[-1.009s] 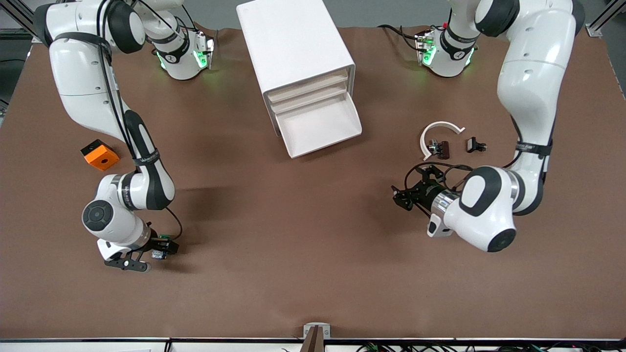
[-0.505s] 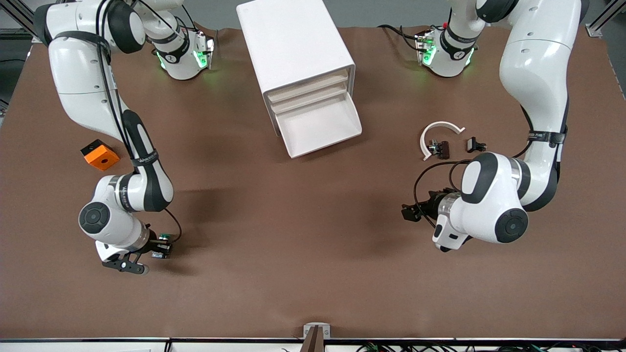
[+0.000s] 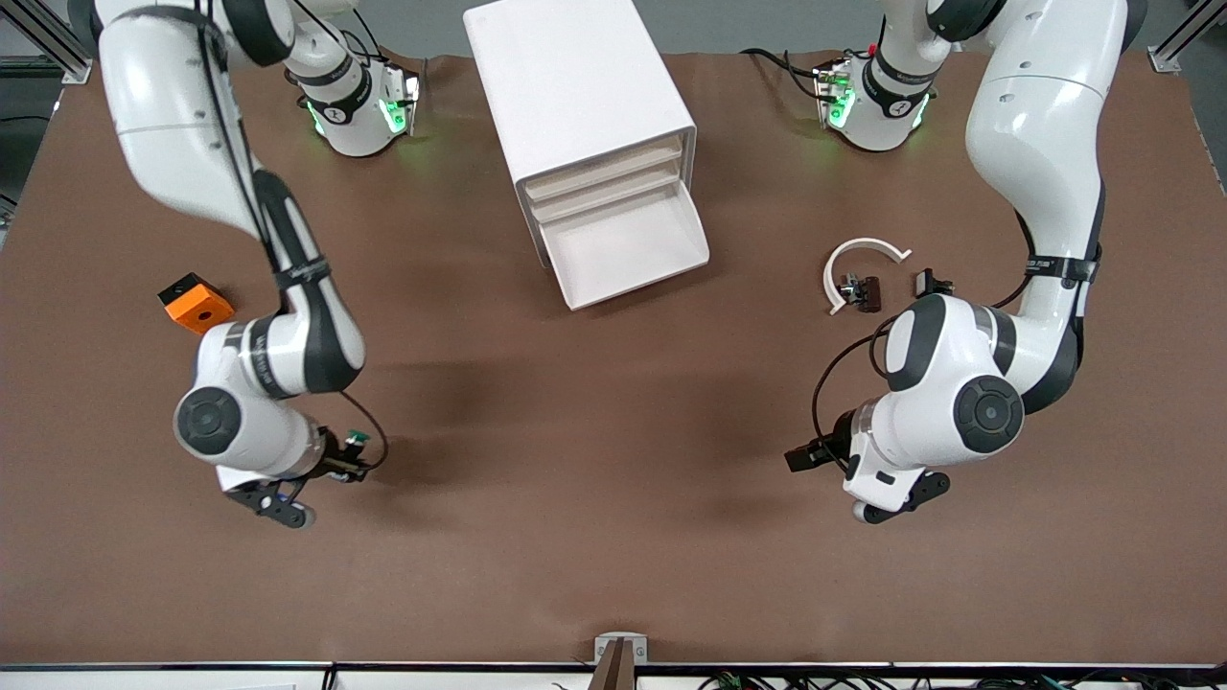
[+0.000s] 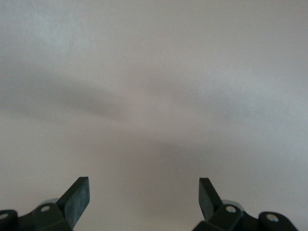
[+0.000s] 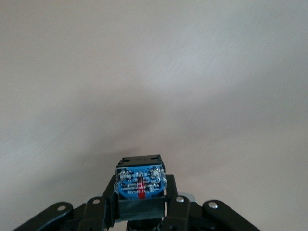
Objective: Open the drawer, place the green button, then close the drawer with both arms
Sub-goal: 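Carry the green button with the right gripper over the open drawer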
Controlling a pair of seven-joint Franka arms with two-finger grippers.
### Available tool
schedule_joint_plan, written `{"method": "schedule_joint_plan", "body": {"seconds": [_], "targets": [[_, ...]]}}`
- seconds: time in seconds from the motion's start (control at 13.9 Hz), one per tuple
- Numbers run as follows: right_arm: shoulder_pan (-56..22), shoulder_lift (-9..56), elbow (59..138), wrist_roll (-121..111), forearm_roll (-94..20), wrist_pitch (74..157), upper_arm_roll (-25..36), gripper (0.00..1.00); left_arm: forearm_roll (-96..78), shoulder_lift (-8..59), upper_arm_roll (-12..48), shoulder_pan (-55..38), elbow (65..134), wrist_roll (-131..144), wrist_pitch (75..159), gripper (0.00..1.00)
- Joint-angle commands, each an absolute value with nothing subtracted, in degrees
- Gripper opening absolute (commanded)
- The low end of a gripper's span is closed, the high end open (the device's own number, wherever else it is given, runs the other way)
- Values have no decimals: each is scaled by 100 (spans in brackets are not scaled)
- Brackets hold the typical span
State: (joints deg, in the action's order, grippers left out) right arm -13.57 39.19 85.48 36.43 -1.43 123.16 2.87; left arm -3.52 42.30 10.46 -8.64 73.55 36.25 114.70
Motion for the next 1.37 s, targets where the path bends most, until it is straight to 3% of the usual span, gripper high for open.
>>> {"method": "schedule_joint_plan", "body": {"seconds": [0.0, 0.22, 0.43, 0.58, 0.79, 1.3], "targets": [[-1932, 2903, 9630, 4681, -193, 12305, 343, 0, -237, 3850, 1072, -844, 7882, 3638, 11951, 100], [-2591, 2138, 10229, 5910, -193, 12007, 343, 0, -220, 3639, 1072, -853, 8340, 3814, 12549, 100], [-3460, 1741, 10485, 7412, -176, 11813, 343, 0, -202, 3647, 1055, -967, 8376, 4016, 12638, 100], [-4075, 1723, 10477, 8450, -132, 11804, 352, 0, -202, 3630, 1055, -975, 8385, 4148, 12682, 100], [-4771, 1766, 10477, 9630, -44, 11865, 360, 0, -123, 3323, 1046, -1072, 9155, 4560, 13717, 100], [-5378, 1810, 10573, 10722, 17, 11891, 360, 0, 114, 3164, 1055, -1520, 9667, 5098, 13755, 100]]}}
